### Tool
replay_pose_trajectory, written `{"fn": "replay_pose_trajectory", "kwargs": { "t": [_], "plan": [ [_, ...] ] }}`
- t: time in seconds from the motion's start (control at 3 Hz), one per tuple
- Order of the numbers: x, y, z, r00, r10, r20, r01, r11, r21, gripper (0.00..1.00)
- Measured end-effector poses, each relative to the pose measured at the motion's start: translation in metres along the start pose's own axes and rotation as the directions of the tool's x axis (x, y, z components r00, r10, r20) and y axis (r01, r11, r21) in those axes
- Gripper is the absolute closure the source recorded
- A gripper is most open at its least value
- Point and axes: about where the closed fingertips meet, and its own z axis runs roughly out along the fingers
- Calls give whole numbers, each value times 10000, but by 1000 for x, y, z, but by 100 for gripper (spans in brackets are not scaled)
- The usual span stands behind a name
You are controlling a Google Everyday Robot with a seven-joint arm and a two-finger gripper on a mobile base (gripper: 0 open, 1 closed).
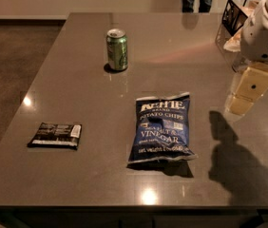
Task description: Move blue chip bag near green can
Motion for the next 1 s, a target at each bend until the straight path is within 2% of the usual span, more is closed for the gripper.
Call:
{"fn": "replay_pose_trajectory", "kwargs": {
  "t": [0.33,0.67,1.0],
  "plan": [
    [-19,-2,28,9961,868,139,-855,9935,-755,0],
    [-40,9,50,9741,2258,134,-2230,9685,-1107,0],
    [-61,23,66,9343,3563,113,-3535,9303,-981,0]
  ]
}}
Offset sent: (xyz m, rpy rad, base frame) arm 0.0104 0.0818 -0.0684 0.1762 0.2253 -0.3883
